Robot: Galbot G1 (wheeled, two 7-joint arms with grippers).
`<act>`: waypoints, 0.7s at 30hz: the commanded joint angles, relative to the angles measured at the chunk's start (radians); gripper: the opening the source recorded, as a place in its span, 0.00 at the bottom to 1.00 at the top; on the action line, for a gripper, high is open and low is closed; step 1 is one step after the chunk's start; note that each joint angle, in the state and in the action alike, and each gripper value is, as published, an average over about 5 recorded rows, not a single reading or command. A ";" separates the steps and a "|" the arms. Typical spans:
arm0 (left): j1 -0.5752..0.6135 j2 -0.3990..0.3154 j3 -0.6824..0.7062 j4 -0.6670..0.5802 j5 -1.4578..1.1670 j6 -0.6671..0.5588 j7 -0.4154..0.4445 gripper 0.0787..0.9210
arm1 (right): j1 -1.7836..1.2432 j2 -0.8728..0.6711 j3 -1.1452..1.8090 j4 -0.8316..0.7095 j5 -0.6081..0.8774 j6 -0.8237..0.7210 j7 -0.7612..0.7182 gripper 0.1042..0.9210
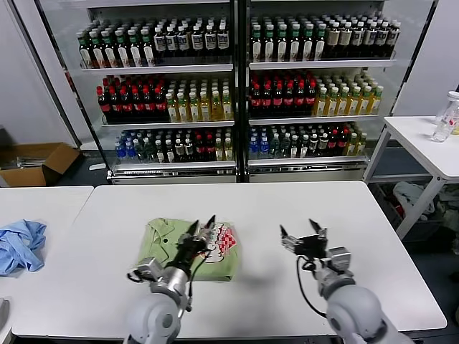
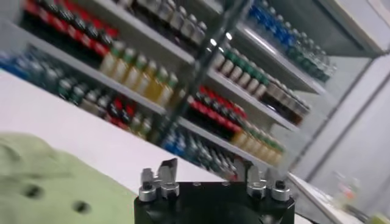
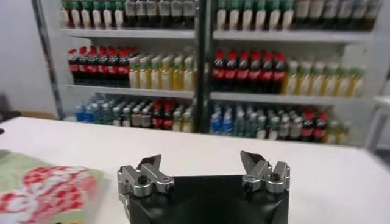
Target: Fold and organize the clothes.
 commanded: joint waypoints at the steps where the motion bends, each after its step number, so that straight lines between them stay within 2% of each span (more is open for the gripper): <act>1: 0.134 0.116 -0.275 -0.067 -0.010 -0.087 -0.019 0.69 | 0.266 0.215 -0.345 -0.222 0.142 -0.094 0.111 0.88; 7: 0.159 0.124 -0.313 -0.082 -0.025 -0.086 -0.026 0.86 | 0.329 0.287 -0.429 -0.351 0.156 -0.110 0.169 0.88; 13: 0.155 0.118 -0.306 -0.070 -0.027 -0.087 -0.030 0.88 | 0.351 0.317 -0.440 -0.414 0.256 -0.112 0.287 0.87; 16: 0.148 0.117 -0.294 -0.057 -0.026 -0.084 -0.032 0.88 | 0.350 0.313 -0.435 -0.418 0.308 -0.113 0.318 0.82; 21: 0.137 0.113 -0.280 -0.054 -0.026 -0.081 -0.035 0.88 | 0.344 0.295 -0.421 -0.404 0.356 -0.113 0.338 0.64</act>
